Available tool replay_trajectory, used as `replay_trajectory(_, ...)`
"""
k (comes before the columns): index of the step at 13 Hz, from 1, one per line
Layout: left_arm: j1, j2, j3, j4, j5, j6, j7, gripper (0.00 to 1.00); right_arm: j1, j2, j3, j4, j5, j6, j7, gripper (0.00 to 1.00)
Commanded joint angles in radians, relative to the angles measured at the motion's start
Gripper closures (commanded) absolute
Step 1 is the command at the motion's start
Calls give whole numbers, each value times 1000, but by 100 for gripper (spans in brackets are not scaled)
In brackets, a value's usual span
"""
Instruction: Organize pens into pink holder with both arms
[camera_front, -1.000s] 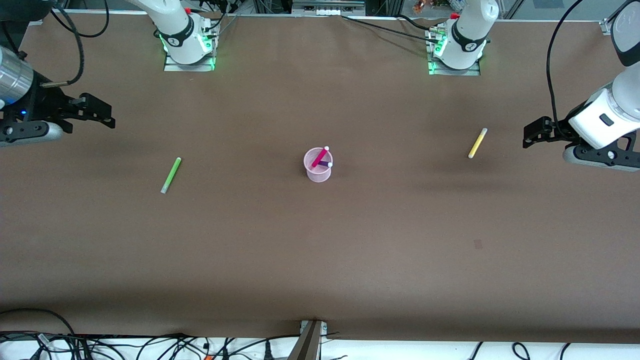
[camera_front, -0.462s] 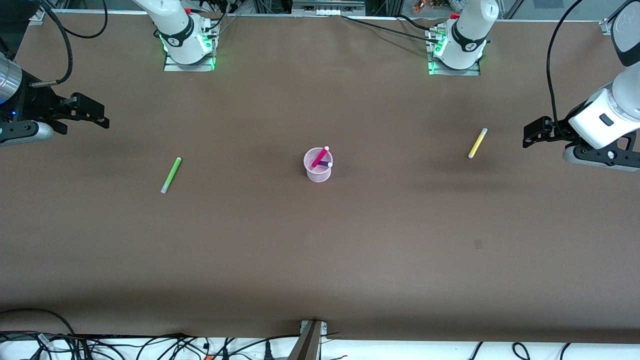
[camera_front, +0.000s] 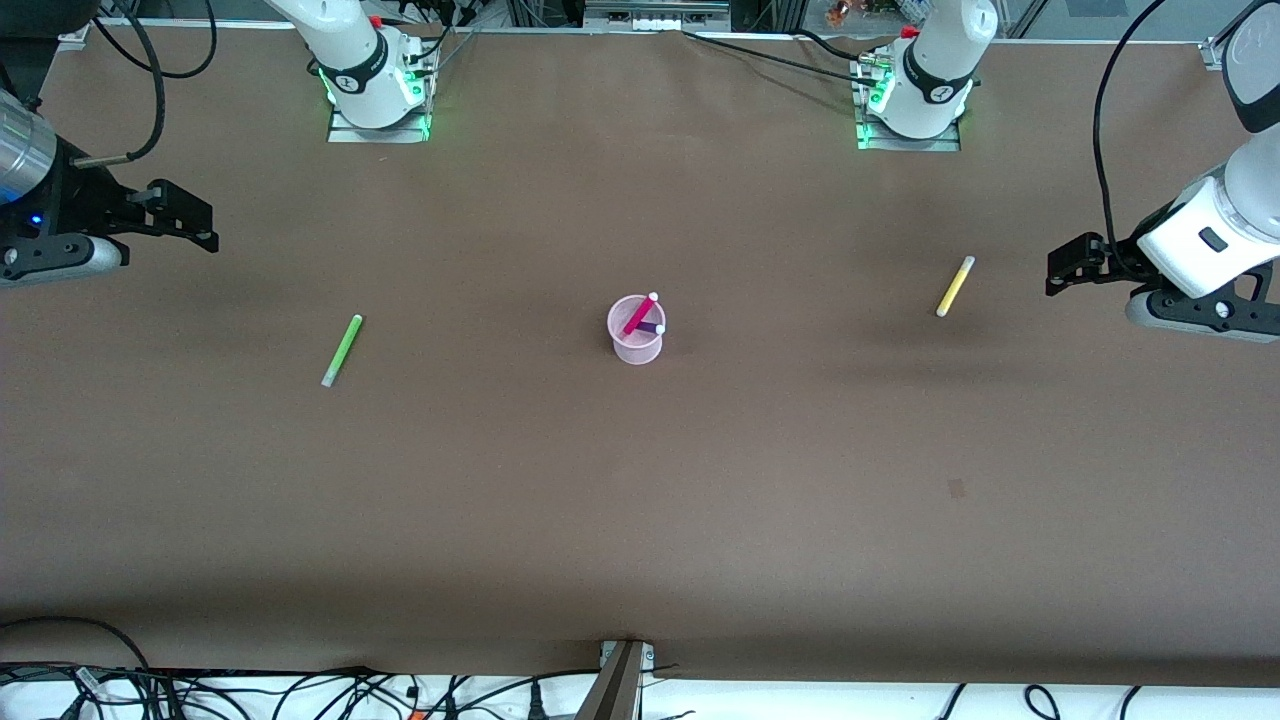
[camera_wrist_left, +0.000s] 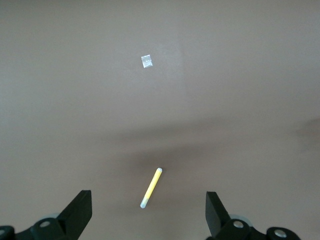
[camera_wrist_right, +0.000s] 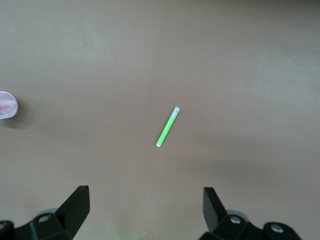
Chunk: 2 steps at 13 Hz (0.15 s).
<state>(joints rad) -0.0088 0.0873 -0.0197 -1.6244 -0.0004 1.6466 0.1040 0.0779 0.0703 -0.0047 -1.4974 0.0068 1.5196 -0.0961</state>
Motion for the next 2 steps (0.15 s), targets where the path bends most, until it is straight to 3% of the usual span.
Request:
replay_trajectory(1,6,-3,-5,11,17,-16,11,0,-1,6,0,45,-18,-36,-13,0)
replay_trajectory(2,6,-3,-5,11,17,-16,11,0,-1,6,0,45,-18,-41,-11,0)
